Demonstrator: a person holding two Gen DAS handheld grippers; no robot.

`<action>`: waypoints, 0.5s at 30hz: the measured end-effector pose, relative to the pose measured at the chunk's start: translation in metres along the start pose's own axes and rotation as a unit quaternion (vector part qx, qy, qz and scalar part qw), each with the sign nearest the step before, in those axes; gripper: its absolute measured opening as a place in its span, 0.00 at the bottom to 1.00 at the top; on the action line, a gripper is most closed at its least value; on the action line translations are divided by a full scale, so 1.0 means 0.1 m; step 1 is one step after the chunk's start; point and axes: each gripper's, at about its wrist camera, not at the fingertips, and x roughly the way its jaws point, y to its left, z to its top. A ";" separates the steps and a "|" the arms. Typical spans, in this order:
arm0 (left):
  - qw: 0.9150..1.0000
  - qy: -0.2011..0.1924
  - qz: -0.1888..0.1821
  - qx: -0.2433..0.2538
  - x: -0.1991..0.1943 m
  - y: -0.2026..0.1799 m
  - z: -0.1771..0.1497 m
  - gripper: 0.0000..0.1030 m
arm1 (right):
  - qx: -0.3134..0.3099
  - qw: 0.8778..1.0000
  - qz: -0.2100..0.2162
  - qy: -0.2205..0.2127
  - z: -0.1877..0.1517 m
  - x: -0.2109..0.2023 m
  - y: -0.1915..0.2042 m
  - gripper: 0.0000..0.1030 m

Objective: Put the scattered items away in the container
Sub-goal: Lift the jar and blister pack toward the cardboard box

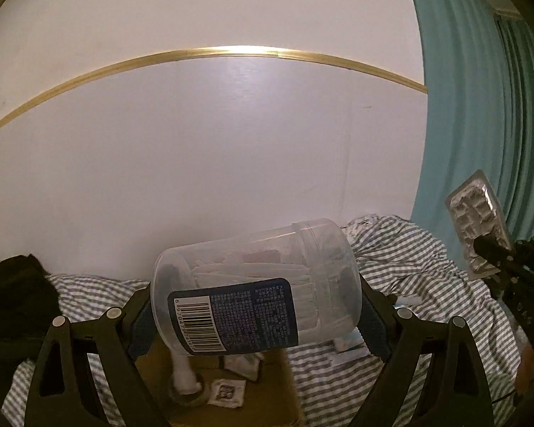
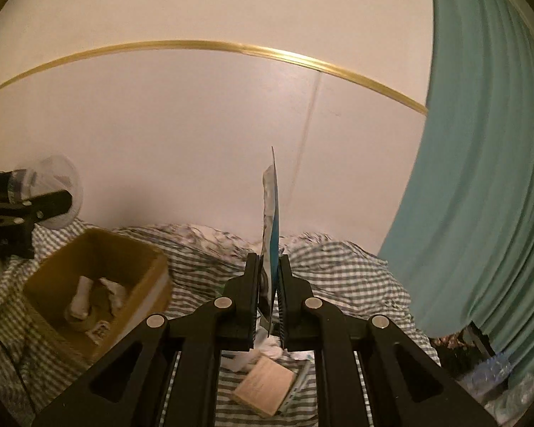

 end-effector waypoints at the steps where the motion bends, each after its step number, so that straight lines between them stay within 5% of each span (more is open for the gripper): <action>1: 1.000 0.002 0.005 0.000 -0.01 0.04 -0.01 0.91 | -0.001 1.000 0.005 -0.002 0.01 -0.03 0.05 0.09; 15: 0.998 0.033 0.057 -0.012 0.30 0.43 -0.14 0.91 | 0.010 0.995 0.101 0.011 -0.09 0.34 0.59 0.09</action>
